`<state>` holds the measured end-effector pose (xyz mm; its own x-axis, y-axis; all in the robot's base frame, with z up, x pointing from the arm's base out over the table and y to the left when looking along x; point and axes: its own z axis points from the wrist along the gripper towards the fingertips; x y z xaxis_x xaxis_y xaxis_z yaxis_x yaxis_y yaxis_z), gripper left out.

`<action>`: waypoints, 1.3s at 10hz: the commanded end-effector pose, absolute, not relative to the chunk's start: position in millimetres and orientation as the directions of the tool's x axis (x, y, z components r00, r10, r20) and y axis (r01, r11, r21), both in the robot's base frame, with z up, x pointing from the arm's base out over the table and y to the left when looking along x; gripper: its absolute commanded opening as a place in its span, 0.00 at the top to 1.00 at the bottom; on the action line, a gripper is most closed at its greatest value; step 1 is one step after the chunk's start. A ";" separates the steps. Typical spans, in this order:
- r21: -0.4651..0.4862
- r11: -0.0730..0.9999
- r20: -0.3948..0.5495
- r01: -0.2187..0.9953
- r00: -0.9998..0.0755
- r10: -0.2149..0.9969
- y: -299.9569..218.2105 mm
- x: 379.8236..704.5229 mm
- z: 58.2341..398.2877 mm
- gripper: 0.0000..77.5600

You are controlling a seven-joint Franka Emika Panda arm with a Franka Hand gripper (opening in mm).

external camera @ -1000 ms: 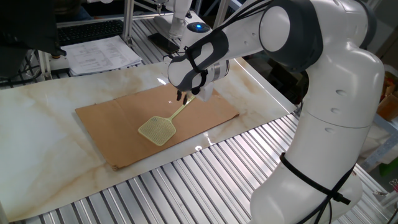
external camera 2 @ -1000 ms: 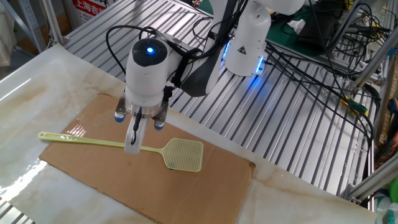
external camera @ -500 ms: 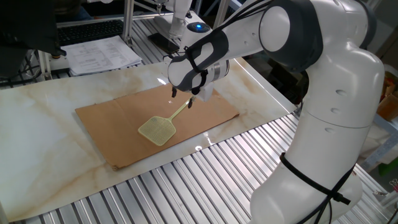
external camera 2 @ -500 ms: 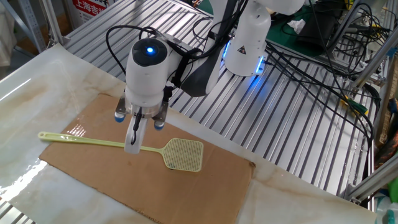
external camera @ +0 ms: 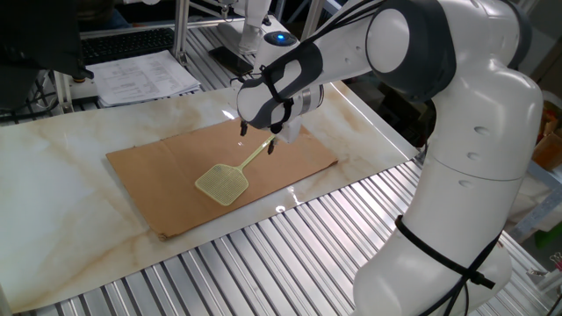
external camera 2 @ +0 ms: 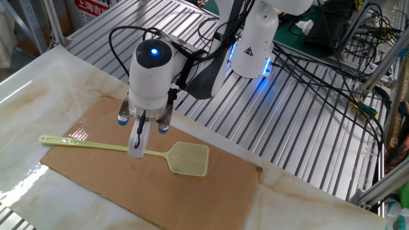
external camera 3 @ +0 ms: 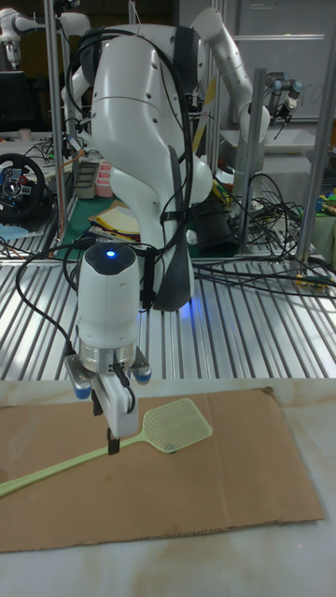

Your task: Swat with a flyswatter

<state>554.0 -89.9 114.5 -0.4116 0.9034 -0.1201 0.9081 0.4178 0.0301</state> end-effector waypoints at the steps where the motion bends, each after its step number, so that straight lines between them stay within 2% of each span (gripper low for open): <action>1: 0.030 0.441 -0.105 0.897 -0.436 0.894 -107.8 561.4 117.2 0.00; 13: 0.023 0.527 -0.112 0.850 -0.521 0.846 -198.7 604.9 108.9 0.00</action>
